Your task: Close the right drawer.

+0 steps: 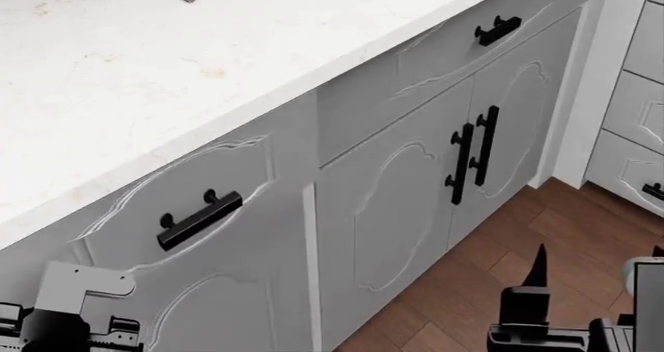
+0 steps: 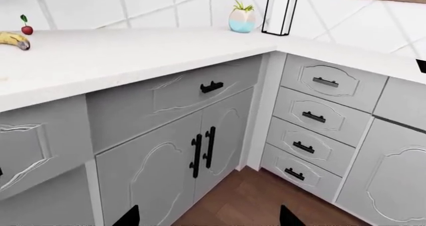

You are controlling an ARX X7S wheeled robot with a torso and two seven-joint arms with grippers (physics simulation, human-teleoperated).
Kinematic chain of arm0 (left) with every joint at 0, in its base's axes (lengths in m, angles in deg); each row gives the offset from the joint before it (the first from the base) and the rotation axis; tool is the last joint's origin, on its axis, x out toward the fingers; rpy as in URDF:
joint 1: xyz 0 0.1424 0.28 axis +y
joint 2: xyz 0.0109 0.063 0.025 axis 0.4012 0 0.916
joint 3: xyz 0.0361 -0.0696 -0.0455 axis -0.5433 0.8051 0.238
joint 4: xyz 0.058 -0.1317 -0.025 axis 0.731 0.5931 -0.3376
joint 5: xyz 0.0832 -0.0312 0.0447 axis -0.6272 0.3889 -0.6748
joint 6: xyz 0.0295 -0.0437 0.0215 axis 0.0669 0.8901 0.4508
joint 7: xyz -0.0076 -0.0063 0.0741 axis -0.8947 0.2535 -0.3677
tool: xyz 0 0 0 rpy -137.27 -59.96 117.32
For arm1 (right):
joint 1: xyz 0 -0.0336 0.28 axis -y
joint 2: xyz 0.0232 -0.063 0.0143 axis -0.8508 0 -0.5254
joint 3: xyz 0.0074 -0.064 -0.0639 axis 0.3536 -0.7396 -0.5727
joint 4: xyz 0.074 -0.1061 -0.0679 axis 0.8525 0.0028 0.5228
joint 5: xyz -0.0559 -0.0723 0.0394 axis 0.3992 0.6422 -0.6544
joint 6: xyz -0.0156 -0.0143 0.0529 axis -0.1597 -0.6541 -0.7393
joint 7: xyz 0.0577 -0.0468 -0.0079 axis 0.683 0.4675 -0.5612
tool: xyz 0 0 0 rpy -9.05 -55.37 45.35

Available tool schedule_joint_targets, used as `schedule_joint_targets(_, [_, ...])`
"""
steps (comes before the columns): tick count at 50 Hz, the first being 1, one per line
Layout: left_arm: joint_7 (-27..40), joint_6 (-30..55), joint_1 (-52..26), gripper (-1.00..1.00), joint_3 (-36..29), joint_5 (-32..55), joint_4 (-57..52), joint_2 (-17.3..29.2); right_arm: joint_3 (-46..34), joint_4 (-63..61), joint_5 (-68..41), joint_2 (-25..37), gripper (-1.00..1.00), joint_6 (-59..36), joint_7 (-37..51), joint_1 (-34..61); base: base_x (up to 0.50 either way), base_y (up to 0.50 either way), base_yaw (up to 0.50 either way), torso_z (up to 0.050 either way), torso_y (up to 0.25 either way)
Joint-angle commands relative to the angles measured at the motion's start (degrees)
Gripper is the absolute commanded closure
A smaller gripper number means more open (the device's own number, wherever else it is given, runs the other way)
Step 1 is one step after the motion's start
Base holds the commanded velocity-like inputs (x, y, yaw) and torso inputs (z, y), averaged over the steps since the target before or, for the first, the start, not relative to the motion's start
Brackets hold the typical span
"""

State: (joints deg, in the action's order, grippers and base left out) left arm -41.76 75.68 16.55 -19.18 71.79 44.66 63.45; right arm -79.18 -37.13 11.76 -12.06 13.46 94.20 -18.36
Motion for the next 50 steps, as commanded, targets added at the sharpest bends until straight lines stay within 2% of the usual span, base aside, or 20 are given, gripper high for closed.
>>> schedule_joint_targets(1, [3.7, 1.7, -1.9, -1.0, 3.3, -6.6, 0.8, 2.0, -0.7, 0.6, 0.5, -0.1, -1.0, 0.7, -0.1, -0.3, 0.0, 0.0, 0.0, 0.0, 0.0])
schedule_joint_targets(26, [6.0, 1.7, -2.5, -1.0, 5.3, -6.8, 0.8, 3.6, -1.9, 1.1, 0.8, -0.1, -1.0, 0.9, 0.2, 0.1, 0.0, 0.0, 0.0, 0.0, 0.0])
schedule_joint_targets(45, [5.8, 2.4, -1.6, -1.0, 4.1, -7.1, 0.8, 2.5, -1.7, 1.0, 0.9, 0.0, -1.0, 1.8, 0.2, -1.1, 0.0, 0.0, 0.0, 0.0, 0.0])
schedule_joint_targets(50, [5.6, 3.9, 0.4, -1.0, 6.3, -6.1, 0.8, 3.3, -1.6, 1.0, 1.0, 0.0, -1.0, 2.2, 0.1, -1.6, 0.0, 0.0, 0.0, 0.0, 0.0])
